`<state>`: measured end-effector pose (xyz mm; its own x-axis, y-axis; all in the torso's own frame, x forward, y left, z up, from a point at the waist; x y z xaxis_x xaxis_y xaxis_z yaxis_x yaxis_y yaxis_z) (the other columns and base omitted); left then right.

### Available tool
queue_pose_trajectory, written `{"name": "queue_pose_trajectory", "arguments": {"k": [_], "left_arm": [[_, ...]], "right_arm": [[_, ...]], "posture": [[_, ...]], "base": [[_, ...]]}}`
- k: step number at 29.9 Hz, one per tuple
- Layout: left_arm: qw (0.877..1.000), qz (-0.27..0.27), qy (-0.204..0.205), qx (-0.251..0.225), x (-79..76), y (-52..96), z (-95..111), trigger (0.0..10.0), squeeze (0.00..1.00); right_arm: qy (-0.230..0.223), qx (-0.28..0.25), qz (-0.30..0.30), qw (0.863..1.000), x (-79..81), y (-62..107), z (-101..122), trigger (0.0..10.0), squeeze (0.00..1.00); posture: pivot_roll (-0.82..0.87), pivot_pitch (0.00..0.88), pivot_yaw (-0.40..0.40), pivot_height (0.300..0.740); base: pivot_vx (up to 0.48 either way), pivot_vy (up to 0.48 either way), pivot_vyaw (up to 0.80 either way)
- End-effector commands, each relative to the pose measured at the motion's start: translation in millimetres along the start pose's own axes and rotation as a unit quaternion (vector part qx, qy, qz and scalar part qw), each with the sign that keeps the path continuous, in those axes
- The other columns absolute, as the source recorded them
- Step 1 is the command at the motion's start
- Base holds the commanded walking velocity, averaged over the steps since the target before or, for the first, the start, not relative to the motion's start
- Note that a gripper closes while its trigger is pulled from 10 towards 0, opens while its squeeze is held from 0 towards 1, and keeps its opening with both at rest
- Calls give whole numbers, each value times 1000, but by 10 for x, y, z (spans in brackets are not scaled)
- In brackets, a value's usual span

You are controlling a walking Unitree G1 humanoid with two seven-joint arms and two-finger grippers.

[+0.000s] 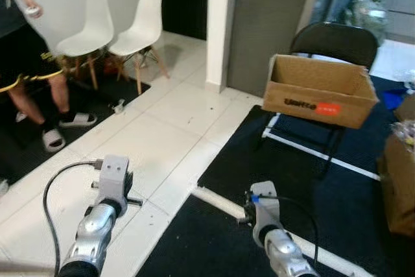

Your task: Picking trash to rubbish bin

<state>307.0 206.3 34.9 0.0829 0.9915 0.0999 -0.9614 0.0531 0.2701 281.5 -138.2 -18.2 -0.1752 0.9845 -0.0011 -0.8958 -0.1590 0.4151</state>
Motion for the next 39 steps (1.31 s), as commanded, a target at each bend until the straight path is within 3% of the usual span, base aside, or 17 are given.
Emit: {"name": "queue_pose_trajectory", "arguments": {"k": [1, 10, 17, 33, 37, 39], "left_arm": [[1000, 2, 1, 4, 28, 9, -25, 10000, 0], [998, 30, 62, 2, 28, 6, -71, 10000, 0], [996, 16, 86, -13, -49, -20, -33, 10000, 0], [997, 10, 77, -14, -94, -46, -26, 10000, 0], [998, 11, 67, -11, -124, -51, -36, 10000, 0], [997, -4, 61, -43, -185, -48, 44, 10000, 0]], "right_arm": [[-4, 7, 0, 1000, 11, 24, -62, 10000, 0], [8, 6, 0, 1000, -64, 28, -53, 10000, 0], [12, -1, -1, 1000, -110, 14, -4, 10000, 0], [7, -2, 7, 1000, -76, -2, 13, 10000, 0], [4, -5, 16, 1000, -66, -8, 30, 10000, 0], [3, -5, 17, 1000, -81, -11, 42, 10000, 0]], "posture": [[134, 51, 113, 740], [96, 52, 89, 740], [77, 44, 71, 740], [62, 27, 50, 740], [56, 30, 38, 740], [59, 33, 27, 740]], "base": [[0, 0, -800], [0, 0, -800], [0, 0, -800], [0, 0, -782], [0, 0, 0], [0, 0, 0]]}}
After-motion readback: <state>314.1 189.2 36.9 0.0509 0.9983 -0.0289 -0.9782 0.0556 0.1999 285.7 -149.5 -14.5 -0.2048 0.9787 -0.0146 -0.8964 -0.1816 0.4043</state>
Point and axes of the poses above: a point about 5 cm out from each wrist's last joint towards the gripper, its own y axis pointing back from the gripper into the wrist, its own z axis along the axis of the wrist's last joint, x = y × z, the point moved 1 cm from there along -y, pointing out of the wrist towards the gripper
